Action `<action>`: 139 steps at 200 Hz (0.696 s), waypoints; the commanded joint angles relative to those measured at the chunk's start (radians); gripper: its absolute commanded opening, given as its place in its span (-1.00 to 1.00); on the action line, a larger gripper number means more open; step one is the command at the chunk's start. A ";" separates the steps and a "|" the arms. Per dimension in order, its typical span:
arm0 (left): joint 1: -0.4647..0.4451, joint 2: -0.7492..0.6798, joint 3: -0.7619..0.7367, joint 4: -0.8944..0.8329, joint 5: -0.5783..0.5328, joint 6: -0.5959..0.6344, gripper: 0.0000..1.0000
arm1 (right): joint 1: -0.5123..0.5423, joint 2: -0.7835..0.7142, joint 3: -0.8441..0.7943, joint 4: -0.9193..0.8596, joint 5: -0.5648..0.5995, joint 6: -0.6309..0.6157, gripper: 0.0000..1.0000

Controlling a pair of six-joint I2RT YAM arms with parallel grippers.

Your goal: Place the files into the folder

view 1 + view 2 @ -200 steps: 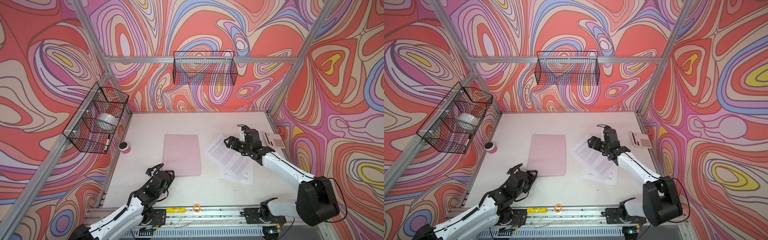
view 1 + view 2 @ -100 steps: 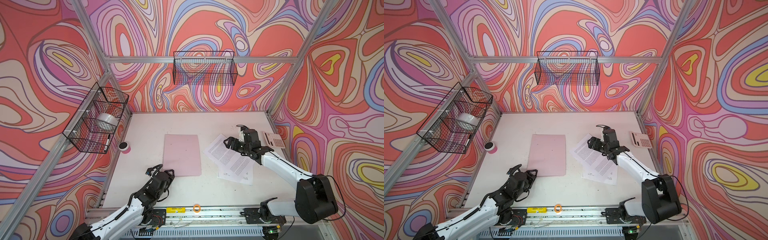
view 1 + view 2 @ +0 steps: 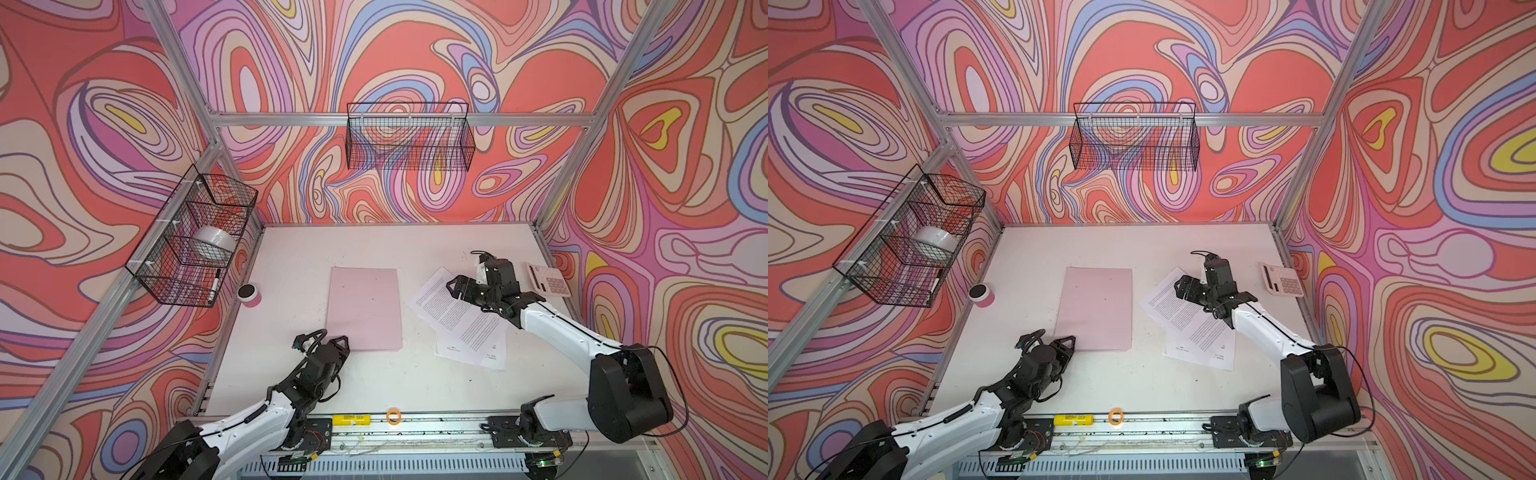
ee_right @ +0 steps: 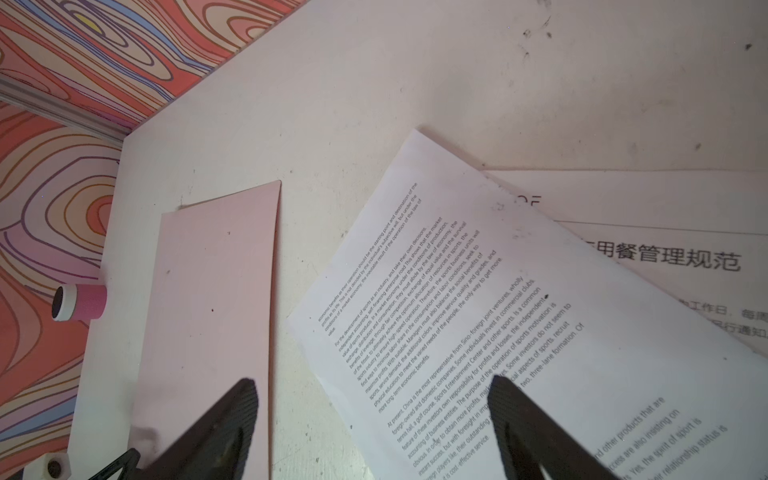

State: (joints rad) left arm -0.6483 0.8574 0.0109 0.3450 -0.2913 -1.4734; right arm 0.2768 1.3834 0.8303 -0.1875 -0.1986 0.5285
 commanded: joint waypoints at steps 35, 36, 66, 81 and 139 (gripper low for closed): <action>-0.005 0.062 0.002 0.078 -0.063 0.045 -0.29 | 0.004 0.025 0.007 0.026 -0.055 -0.019 0.81; -0.005 0.063 0.002 0.077 -0.063 0.045 -0.30 | 0.005 0.026 0.007 0.026 -0.056 -0.018 0.81; -0.005 0.088 0.040 0.025 -0.068 0.052 -0.86 | 0.005 0.028 -0.005 0.056 -0.122 -0.012 0.77; -0.005 0.111 0.043 0.040 -0.069 0.051 -0.95 | 0.010 0.032 -0.012 0.065 -0.164 -0.016 0.73; -0.005 0.134 0.038 0.124 -0.068 0.030 -1.00 | 0.111 0.033 -0.005 0.018 -0.174 -0.061 0.70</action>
State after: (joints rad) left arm -0.6487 0.9905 0.0399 0.4454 -0.3374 -1.4414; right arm 0.3511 1.4059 0.8299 -0.1509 -0.3496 0.4969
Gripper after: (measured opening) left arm 0.048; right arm 0.852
